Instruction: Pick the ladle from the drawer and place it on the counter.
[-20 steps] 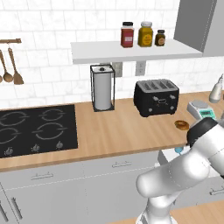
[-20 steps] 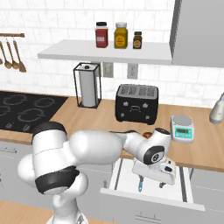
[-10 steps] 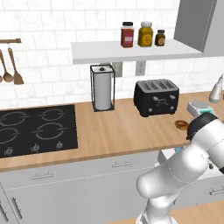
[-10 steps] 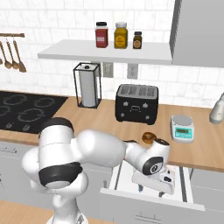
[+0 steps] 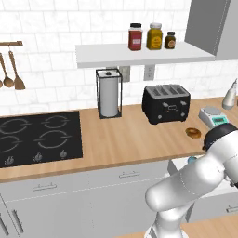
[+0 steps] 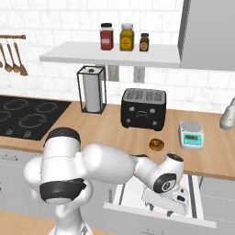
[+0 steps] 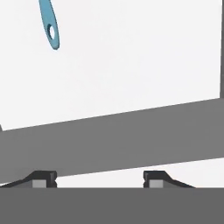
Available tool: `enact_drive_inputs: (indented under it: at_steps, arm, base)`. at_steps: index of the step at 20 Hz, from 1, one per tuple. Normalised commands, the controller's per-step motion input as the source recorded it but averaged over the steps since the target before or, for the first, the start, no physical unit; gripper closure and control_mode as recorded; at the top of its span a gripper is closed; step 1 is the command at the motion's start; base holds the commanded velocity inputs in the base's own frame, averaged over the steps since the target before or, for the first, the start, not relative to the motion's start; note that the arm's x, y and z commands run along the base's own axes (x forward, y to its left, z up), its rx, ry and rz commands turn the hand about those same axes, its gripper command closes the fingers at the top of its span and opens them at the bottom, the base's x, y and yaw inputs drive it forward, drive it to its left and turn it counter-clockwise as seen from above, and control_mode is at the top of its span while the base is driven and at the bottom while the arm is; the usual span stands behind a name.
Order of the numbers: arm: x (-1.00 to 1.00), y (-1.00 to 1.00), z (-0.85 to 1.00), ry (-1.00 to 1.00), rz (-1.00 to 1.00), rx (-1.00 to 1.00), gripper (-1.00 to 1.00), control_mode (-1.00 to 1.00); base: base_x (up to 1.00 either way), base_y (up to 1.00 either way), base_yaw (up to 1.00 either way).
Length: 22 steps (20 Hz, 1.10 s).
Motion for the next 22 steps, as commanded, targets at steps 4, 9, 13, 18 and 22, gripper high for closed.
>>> enact_drive_inputs:
  at_steps: [4,9,13,18,22]
  arm:
    - [-0.49,-0.04,-0.2,0.02,0.0,0.0,-1.0,-1.0]
    - [-0.54,-0.02,-0.37,0.06,0.0,0.0,-1.0,-1.0]
    - [-0.67,0.0,-0.58,0.11,0.0,0.0,-1.0,-1.0]
    - [-0.72,0.0,-0.66,0.12,0.0,-0.01,-1.0,-1.0]
    - [-0.82,0.0,-0.69,0.04,0.0,-0.04,-1.0,-1.0]
  base:
    - [0.0,0.0,0.0]
    - [0.0,0.0,0.0]
    - [0.0,0.0,0.0]
    - [0.0,0.0,0.0]
    - [0.0,0.0,0.0]
